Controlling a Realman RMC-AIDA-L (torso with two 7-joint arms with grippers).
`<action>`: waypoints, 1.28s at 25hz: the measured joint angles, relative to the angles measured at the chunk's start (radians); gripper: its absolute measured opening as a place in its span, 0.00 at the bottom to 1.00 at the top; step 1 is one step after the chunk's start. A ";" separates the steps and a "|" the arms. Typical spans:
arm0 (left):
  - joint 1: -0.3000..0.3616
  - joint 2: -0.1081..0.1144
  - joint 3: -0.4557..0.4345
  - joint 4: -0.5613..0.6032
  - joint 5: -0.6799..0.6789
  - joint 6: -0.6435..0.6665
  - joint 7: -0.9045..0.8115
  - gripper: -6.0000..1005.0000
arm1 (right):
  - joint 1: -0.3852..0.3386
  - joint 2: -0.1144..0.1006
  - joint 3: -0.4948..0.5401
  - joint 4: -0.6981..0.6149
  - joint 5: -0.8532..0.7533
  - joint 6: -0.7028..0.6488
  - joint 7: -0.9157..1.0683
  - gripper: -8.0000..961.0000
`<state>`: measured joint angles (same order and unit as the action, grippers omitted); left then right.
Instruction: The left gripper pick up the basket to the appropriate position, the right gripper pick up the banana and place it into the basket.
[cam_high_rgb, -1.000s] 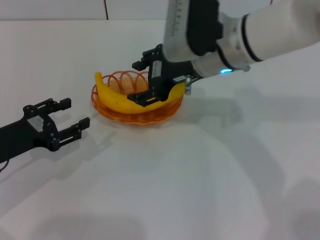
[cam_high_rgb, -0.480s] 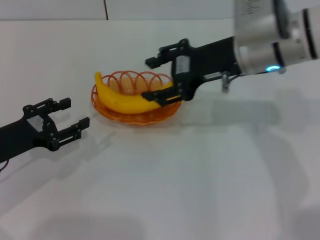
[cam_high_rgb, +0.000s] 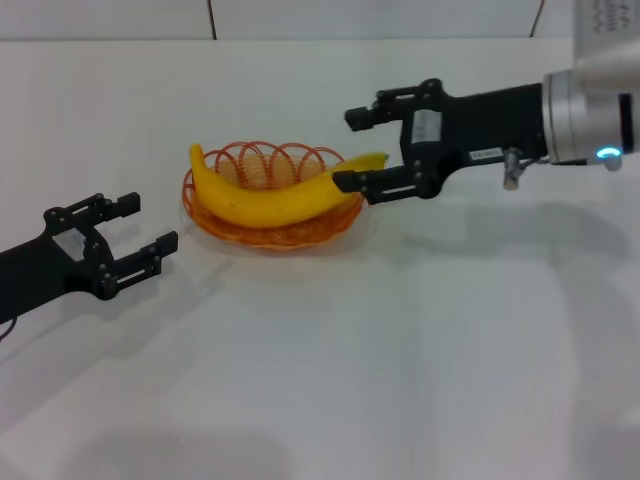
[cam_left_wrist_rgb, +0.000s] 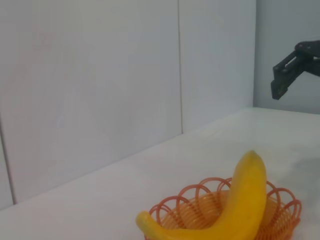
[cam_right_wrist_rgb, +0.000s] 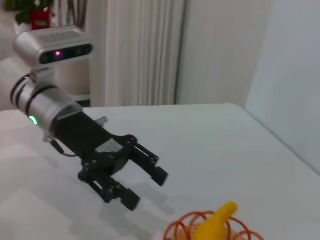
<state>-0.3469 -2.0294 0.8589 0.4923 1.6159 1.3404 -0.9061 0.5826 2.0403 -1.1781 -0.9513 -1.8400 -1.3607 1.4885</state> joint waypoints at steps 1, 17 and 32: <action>0.000 0.000 0.000 0.000 0.000 0.000 0.000 0.71 | 0.000 0.000 0.013 0.018 0.000 -0.001 -0.012 0.78; 0.000 0.000 0.000 0.000 -0.001 0.000 0.001 0.71 | -0.032 -0.012 0.094 0.159 -0.046 -0.015 -0.093 0.78; 0.000 0.000 0.000 0.000 -0.001 0.000 0.004 0.71 | -0.049 -0.012 0.198 0.232 -0.141 -0.006 -0.112 0.77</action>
<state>-0.3466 -2.0294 0.8590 0.4923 1.6147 1.3407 -0.9019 0.5337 2.0279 -0.9802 -0.7195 -1.9810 -1.3670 1.3769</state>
